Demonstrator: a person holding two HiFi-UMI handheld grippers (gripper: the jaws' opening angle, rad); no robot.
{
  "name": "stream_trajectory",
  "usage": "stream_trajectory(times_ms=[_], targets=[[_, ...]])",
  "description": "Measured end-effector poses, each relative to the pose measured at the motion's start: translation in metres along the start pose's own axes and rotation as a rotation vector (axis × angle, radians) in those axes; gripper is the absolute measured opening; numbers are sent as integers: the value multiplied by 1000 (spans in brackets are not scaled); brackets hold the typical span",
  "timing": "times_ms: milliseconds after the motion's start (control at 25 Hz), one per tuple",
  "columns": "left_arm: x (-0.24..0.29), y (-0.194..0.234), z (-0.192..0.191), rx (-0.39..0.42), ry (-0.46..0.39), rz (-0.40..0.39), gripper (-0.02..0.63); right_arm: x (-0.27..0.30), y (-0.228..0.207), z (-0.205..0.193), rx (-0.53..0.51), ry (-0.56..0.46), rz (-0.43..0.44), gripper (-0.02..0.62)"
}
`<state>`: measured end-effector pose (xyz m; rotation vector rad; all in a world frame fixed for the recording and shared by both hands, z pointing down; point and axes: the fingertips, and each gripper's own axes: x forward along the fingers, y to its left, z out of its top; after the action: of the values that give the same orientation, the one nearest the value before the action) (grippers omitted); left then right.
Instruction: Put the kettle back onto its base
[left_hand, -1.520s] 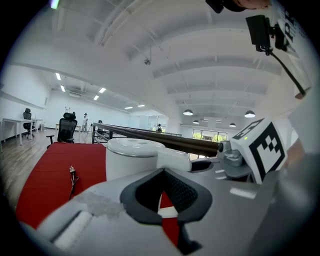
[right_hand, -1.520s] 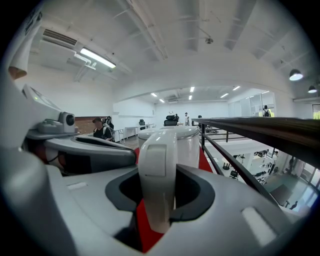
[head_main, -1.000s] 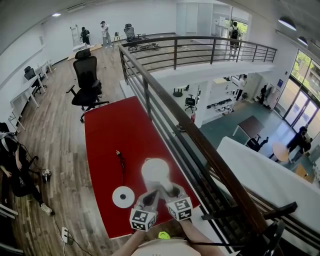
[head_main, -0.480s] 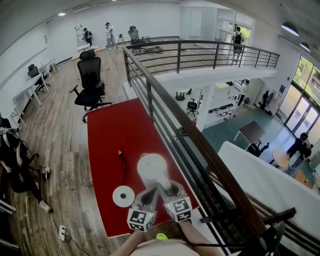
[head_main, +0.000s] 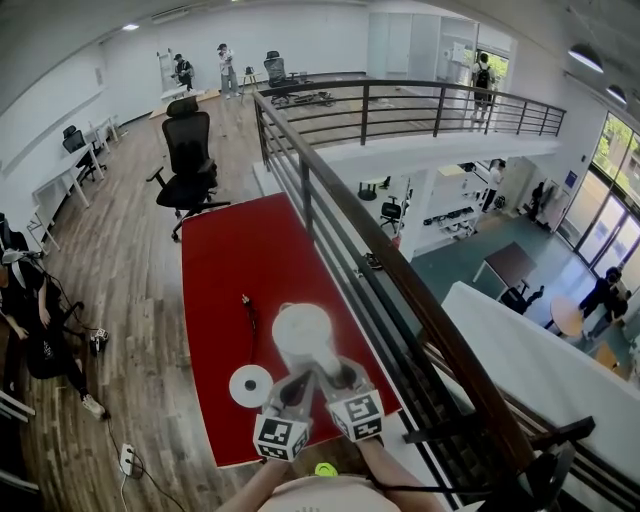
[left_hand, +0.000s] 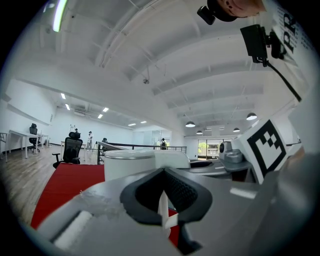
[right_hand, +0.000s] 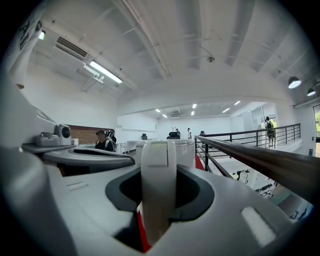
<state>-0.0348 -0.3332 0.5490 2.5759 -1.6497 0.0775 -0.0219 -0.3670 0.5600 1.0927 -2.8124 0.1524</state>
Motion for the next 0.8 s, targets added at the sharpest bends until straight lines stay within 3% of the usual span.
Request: stream_trajectory(times_ms=[800], targets=[[-72,69,-29,-78,41,200,-9,52,95,-15,7,61,194,124]])
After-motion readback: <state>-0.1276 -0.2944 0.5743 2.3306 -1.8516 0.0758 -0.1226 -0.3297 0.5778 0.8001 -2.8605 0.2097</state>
